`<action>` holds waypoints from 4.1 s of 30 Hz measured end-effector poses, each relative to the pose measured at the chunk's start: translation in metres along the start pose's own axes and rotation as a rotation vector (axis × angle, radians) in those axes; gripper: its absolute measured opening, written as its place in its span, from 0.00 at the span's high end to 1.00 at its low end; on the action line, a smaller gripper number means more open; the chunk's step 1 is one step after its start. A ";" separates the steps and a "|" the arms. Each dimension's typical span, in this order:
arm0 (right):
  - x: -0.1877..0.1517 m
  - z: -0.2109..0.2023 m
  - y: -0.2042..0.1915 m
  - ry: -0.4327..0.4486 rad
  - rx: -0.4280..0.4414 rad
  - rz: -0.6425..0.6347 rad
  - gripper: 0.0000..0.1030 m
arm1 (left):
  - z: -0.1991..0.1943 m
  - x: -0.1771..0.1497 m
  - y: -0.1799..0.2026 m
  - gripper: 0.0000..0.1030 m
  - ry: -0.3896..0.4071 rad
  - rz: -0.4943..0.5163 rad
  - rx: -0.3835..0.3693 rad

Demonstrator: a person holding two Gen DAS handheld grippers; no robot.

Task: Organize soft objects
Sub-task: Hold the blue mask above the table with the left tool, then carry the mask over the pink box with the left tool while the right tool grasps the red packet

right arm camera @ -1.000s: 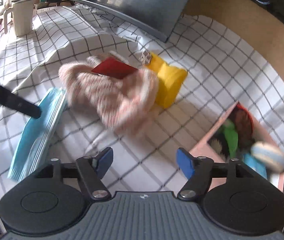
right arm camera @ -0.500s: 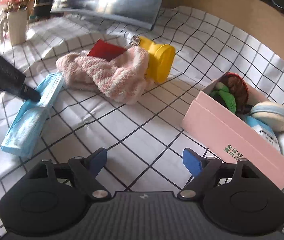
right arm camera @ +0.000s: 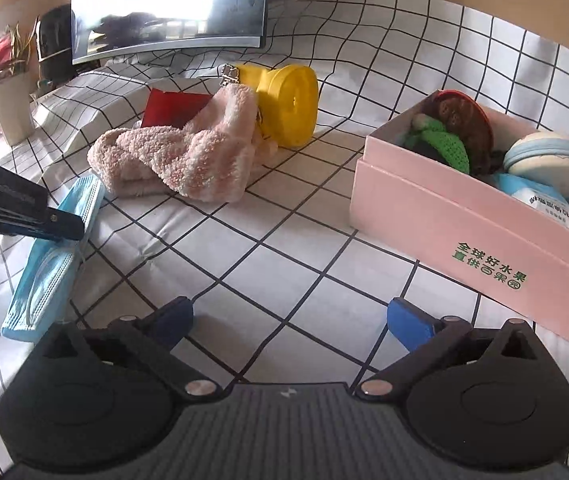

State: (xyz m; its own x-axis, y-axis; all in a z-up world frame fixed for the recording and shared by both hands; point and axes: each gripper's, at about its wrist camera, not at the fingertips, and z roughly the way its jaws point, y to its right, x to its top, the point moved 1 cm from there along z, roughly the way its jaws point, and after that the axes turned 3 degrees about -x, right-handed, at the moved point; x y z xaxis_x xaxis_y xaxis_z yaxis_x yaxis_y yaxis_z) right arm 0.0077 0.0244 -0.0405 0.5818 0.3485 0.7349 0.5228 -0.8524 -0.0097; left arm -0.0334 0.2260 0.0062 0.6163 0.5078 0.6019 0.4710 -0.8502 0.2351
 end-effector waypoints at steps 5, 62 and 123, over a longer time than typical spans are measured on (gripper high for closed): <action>0.000 -0.001 0.002 0.004 0.013 0.009 0.00 | 0.006 -0.003 0.019 0.43 -0.006 0.103 0.006; 0.146 0.049 -0.094 -0.041 0.060 0.043 0.92 | -0.072 -0.018 -0.095 0.86 0.044 -0.094 -0.261; -0.009 -0.185 0.104 0.025 -0.481 0.350 0.97 | 0.124 0.053 0.279 0.77 -0.340 0.687 -0.641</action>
State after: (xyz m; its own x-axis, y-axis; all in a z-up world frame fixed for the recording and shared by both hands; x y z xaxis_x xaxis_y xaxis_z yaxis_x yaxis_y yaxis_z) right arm -0.0585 -0.1395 0.0767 0.6510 0.0108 0.7590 -0.0417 -0.9979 0.0500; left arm 0.2092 0.0332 0.0093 0.8223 -0.1949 0.5346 -0.4231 -0.8376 0.3454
